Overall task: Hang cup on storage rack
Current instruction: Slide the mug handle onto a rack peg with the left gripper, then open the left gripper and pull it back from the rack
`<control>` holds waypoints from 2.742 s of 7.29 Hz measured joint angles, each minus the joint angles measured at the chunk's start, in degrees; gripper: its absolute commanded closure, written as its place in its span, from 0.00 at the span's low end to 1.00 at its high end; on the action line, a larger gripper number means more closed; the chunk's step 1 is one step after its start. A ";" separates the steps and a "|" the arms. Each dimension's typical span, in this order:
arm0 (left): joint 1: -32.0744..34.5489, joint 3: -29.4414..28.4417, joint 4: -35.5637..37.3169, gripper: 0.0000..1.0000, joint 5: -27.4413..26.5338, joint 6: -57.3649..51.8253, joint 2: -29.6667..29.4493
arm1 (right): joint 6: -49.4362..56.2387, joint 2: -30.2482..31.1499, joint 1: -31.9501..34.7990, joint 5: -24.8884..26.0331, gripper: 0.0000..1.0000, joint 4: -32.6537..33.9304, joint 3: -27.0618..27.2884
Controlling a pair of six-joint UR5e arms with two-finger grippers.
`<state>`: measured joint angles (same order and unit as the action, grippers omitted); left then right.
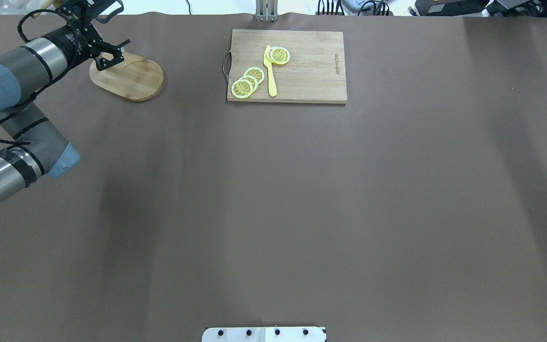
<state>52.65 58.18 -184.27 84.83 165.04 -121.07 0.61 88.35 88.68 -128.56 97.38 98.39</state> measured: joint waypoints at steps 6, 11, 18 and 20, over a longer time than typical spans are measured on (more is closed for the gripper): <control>-0.25 12.14 -1.44 0.01 0.91 -2.95 5.90 | 0.08 0.28 0.01 -0.02 0.00 0.03 0.01; -0.23 26.77 -1.09 0.01 15.58 -41.29 18.81 | 0.09 0.67 0.01 -0.11 0.00 0.00 0.05; 8.70 36.38 20.28 0.01 37.85 -93.72 28.01 | 0.09 0.98 0.03 -0.11 0.00 0.07 0.05; 11.03 41.08 32.20 0.01 38.96 -105.81 29.52 | 0.12 1.27 0.02 -0.11 0.00 0.03 0.05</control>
<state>63.68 99.26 -152.07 123.78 59.24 -91.55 0.74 89.62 88.70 -128.67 97.41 98.44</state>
